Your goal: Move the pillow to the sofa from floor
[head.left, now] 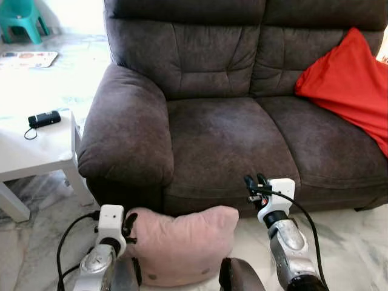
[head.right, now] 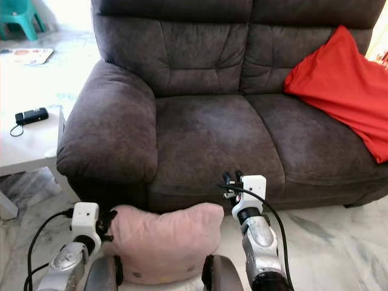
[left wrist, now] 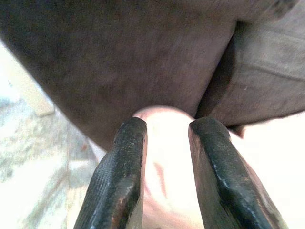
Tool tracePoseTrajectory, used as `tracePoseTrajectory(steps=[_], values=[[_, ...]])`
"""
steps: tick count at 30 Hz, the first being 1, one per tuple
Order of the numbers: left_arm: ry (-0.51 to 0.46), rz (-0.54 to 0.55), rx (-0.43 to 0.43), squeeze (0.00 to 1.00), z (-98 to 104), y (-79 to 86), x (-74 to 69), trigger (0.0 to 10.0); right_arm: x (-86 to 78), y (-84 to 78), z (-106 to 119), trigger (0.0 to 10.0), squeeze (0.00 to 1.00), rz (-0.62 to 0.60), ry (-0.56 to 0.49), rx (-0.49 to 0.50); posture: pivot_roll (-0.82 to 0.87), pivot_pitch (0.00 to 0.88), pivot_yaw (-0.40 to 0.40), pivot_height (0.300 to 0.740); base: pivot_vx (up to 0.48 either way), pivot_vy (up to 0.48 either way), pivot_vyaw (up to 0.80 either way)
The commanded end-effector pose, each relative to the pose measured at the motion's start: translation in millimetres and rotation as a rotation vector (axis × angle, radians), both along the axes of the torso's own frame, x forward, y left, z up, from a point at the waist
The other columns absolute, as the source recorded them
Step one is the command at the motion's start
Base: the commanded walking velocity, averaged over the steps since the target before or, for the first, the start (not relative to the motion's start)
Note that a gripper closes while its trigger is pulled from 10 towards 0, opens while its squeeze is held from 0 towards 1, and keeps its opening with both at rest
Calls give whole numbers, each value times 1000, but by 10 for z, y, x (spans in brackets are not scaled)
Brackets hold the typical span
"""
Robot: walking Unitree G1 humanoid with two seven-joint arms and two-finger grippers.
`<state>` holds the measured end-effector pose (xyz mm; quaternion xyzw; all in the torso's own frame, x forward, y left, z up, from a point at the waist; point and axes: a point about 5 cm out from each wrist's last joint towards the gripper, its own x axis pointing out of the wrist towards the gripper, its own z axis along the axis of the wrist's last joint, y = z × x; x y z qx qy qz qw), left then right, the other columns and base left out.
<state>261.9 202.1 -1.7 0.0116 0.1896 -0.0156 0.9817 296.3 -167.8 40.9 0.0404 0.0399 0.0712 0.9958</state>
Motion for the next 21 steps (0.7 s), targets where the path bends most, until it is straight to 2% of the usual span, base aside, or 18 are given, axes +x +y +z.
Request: tracePoseTrajectory(steps=[1,5,12,16,21], values=[[35,4,-2,0,-29,2,27,10000,9,-9,24,10000,0,6,-6,-1,82,0,-105,550,0,0,0],[64,6,-29,0,-67,-24,43,10000,22,-9,69,10000,0,6,-26,4,67,0,-107,550,0,0,0],[69,33,-44,0,-63,-44,104,10000,24,-13,133,10000,0,24,-52,-6,47,0,-120,550,0,0,0],[65,80,-88,0,-49,-45,154,10000,16,-61,191,10000,0,27,-69,-10,22,0,-136,550,0,0,0],[59,87,-114,0,-27,-64,197,10000,-12,-78,238,10000,0,38,-82,-19,6,0,-149,550,0,0,0]])
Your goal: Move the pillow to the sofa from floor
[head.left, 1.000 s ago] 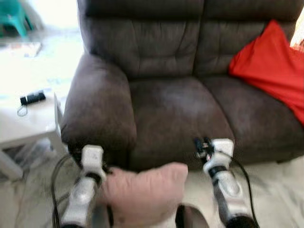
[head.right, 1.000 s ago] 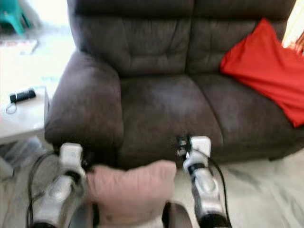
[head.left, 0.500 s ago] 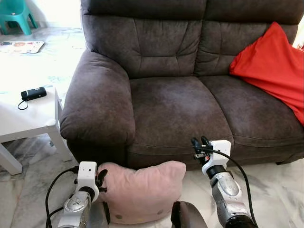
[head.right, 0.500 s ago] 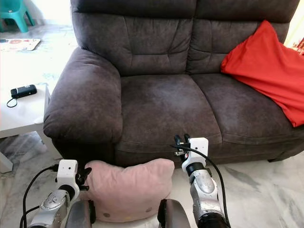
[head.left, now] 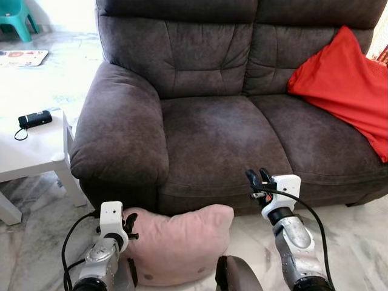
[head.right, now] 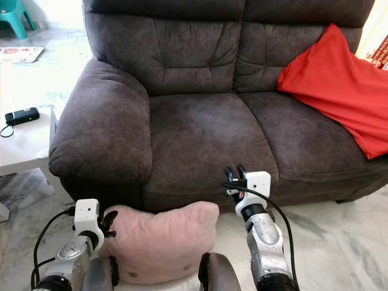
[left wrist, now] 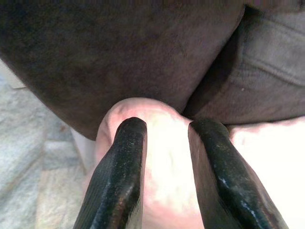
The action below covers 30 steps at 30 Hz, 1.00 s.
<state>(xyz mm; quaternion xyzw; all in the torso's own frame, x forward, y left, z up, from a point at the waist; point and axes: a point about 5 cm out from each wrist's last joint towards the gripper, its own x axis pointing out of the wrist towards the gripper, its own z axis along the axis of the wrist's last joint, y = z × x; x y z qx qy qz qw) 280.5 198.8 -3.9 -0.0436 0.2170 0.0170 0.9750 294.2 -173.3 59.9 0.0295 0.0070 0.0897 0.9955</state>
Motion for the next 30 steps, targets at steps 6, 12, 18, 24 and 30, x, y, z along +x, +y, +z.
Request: tracePoseTrajectory(steps=[6,12,18,24,30], values=[[2,1,-15,0,-39,-78,-17,10000,-51,-64,115,10000,0,16,-22,-15,-20,22,-182,550,0,0,0],[22,-2,-4,0,-85,-93,-54,10000,-6,-12,229,10000,0,35,-34,-9,-23,41,-193,550,0,0,0],[16,20,9,0,-97,-57,-82,10000,-32,-2,259,10000,0,44,-27,-1,-25,37,-196,550,0,0,0],[5,60,35,0,-83,20,-86,10000,-136,12,207,10000,0,59,5,7,-24,37,-192,521,0,0,0],[-3,61,52,0,-63,31,-66,10000,-148,29,219,10000,0,50,-4,14,-21,39,-185,508,0,0,0]])
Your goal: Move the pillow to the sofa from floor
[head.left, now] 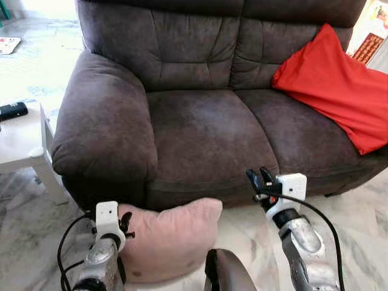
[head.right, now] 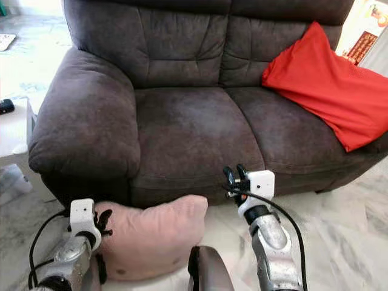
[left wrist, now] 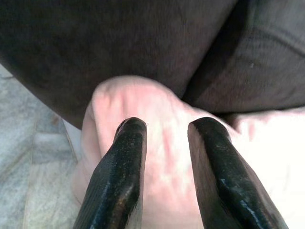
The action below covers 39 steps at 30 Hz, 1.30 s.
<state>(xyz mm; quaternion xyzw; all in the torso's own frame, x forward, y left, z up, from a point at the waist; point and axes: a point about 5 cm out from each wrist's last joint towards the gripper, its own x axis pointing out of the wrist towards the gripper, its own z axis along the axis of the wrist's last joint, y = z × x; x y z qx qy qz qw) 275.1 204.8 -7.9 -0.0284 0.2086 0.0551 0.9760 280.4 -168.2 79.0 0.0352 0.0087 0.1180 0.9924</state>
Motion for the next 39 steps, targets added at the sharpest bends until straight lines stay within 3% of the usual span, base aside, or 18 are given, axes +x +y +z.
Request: tracePoseTrajectory(steps=[1,17,25,30,39], values=[[7,-2,9,0,-13,-22,-4,10000,-7,-25,30,10000,0,-8,-7,2,-20,41,-184,508,0,0,0],[-4,36,40,0,43,103,34,10000,-51,-19,-3,10000,0,-14,8,-6,-19,62,-174,508,0,0,0],[-8,42,34,0,52,88,48,10000,-61,10,-27,10000,0,4,33,-4,-17,72,-177,508,0,0,0],[-10,44,32,0,45,75,40,10000,-54,29,-20,10000,0,10,30,-1,-15,76,-177,473,0,0,0],[-21,57,36,0,61,85,49,10000,-64,18,-15,10000,0,7,22,-3,-15,76,-175,473,0,0,0]])
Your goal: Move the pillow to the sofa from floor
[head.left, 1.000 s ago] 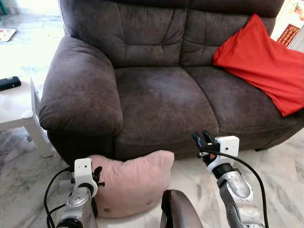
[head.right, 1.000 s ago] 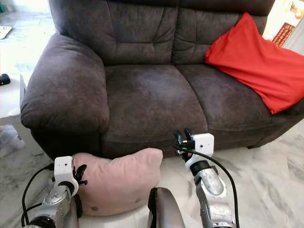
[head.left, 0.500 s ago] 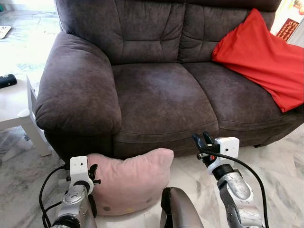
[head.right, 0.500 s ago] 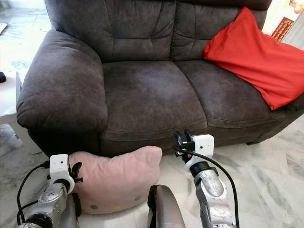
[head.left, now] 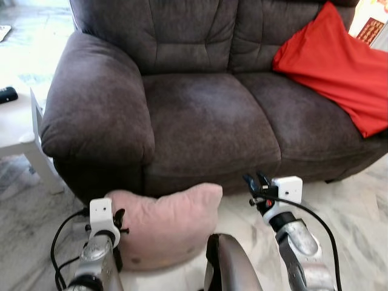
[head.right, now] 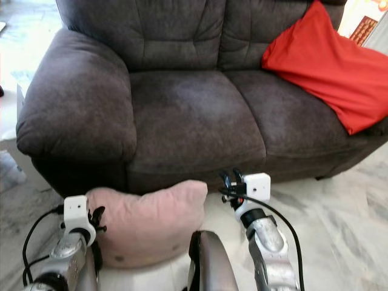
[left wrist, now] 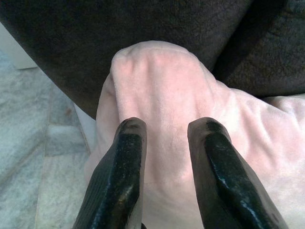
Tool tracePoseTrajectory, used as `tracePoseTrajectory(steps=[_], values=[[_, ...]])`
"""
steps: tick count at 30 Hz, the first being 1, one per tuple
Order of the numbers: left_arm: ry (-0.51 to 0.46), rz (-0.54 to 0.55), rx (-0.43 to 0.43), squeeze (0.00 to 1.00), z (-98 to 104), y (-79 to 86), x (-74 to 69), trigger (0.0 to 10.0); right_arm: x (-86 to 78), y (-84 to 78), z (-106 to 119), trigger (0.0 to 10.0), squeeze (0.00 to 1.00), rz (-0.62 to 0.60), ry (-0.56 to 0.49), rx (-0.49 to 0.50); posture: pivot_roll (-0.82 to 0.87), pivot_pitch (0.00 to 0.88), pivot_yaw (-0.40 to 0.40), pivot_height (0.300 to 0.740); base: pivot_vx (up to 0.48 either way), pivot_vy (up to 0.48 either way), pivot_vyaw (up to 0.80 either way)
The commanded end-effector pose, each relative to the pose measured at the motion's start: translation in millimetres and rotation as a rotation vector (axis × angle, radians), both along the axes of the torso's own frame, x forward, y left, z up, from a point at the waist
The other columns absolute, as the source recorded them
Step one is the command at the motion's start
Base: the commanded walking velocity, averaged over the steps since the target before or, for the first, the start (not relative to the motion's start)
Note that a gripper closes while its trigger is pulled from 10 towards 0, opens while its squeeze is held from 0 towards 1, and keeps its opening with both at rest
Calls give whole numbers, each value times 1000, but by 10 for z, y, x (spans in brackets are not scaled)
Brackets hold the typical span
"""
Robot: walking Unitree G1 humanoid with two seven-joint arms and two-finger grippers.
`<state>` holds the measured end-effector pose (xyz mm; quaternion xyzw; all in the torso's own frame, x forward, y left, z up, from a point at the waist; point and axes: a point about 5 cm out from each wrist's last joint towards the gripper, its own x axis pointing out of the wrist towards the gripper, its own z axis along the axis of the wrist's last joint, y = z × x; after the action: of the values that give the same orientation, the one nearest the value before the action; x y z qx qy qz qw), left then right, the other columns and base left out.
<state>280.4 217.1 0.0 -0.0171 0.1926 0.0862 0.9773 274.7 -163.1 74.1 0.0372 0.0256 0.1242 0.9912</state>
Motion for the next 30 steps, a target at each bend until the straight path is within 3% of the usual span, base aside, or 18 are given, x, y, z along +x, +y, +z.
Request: tracePoseTrajectory(steps=[1,4,5,17,29,30], values=[[6,4,1,0,-14,-34,-1,10000,-7,-33,34,10000,0,-7,-11,-3,-15,76,-175,473,0,0,0],[-4,31,-26,0,5,-14,17,10000,-9,-34,31,10000,0,-5,-10,-4,-13,77,-177,473,0,0,0],[-4,33,-13,1000,12,-6,23,10000,-9,-33,29,10000,0,-5,-9,-4,-12,78,-177,473,289,0,0],[-49,57,-9,1000,81,34,60,10000,-12,-4,28,10000,0,1,-9,-2,-9,80,-176,473,113,0,0],[-95,22,-63,1000,144,-43,127,10000,-15,11,39,10000,0,5,-11,2,-10,82,-175,473,0,0,0],[-83,26,-97,1000,122,-65,121,10000,-18,15,40,10000,0,8,-10,2,-12,81,-175,473,0,0,0]])
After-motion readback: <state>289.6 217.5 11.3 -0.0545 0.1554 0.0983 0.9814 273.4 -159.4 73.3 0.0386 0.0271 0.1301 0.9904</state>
